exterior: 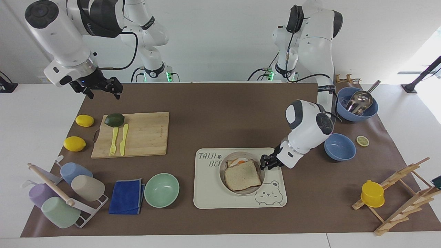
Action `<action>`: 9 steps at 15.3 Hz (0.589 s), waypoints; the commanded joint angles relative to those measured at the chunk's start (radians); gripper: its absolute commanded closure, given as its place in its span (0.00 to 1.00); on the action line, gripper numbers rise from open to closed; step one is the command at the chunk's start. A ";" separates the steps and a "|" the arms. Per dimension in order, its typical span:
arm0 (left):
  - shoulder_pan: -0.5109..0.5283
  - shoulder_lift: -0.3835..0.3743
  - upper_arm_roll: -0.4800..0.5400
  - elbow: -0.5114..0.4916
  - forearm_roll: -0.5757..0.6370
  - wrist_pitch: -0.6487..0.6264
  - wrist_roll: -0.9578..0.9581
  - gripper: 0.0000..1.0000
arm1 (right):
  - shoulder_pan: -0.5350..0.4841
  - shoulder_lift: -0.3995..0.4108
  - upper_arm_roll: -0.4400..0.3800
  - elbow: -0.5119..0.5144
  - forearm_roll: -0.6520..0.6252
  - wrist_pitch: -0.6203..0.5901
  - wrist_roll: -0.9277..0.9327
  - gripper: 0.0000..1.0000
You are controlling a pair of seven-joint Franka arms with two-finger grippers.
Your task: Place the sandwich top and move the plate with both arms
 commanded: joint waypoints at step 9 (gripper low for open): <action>0.090 -0.394 0.071 -0.069 0.238 -0.397 0.007 0.00 | -0.005 -0.016 0.001 -0.005 0.021 -0.017 -0.032 0.00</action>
